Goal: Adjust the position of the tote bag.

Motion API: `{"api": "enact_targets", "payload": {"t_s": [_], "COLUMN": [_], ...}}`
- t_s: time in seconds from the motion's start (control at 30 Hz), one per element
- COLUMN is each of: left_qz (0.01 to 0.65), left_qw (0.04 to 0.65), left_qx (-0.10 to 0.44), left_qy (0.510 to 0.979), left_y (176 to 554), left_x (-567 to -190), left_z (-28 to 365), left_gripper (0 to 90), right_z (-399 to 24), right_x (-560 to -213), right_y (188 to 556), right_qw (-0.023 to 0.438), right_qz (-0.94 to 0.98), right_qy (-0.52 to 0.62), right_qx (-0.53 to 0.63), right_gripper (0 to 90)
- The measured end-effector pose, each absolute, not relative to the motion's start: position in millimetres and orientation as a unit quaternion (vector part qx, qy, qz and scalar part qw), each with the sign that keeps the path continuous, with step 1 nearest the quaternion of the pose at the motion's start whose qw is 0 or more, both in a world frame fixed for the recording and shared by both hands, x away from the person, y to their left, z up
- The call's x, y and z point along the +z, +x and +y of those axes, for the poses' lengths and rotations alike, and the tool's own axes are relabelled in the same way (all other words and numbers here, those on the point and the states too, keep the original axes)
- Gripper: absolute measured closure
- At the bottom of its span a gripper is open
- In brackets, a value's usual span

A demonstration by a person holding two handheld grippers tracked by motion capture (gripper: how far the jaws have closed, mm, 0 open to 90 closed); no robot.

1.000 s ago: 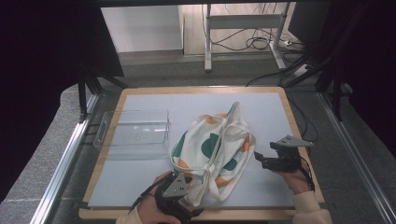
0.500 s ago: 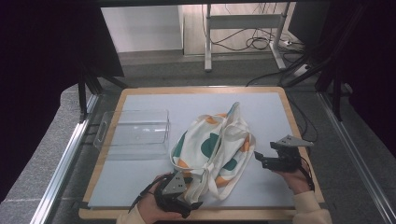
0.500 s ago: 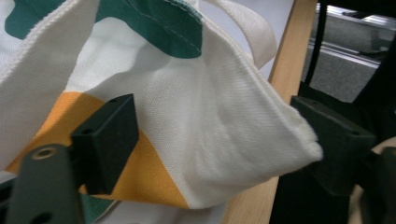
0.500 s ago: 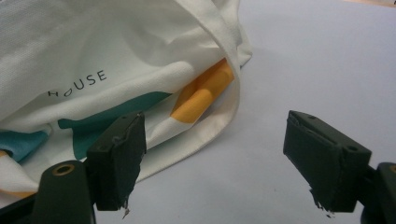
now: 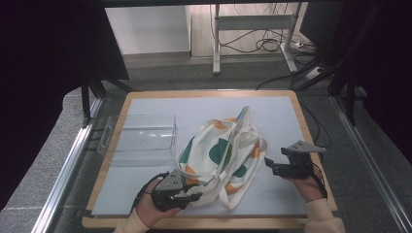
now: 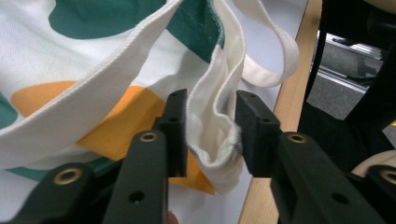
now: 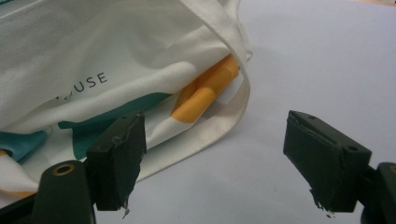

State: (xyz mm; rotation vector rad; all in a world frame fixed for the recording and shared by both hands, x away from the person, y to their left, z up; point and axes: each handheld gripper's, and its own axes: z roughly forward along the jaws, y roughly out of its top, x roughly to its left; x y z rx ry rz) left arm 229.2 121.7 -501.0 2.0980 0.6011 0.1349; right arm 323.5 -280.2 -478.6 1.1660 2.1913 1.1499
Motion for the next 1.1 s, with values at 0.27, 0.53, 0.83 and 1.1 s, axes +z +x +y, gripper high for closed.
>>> {"api": "enact_targets", "payload": {"t_s": [0.27,0.53,0.83,1.1], "left_qz": [0.247,0.246,0.246,0.244], "left_qw": [0.458,0.46,0.46,0.46], "left_qx": [0.047,0.042,0.041,0.043], "left_qy": [0.852,0.852,0.852,0.853], "left_y": [232.1,233.0,233.5,233.1], "left_x": [-501.0,-500.9,-501.6,-501.4], "left_z": [125.1,126.6,126.1,125.9], "left_gripper": [75.3,76.5,76.7,76.7], "right_z": [-281.3,-282.4,-283.2,-279.7], "right_x": [-478.2,-476.9,-468.6,-452.5], "right_y": [323.6,323.3,325.2,333.6], "right_qw": [0.2,0.195,0.192,0.203], "right_qz": [0.785,0.783,0.775,0.766], "right_qy": [0.417,0.418,0.42,0.421], "right_qx": [0.412,0.418,0.431,0.441], "right_gripper": [21.5,21.5,22.9,23.4]}}
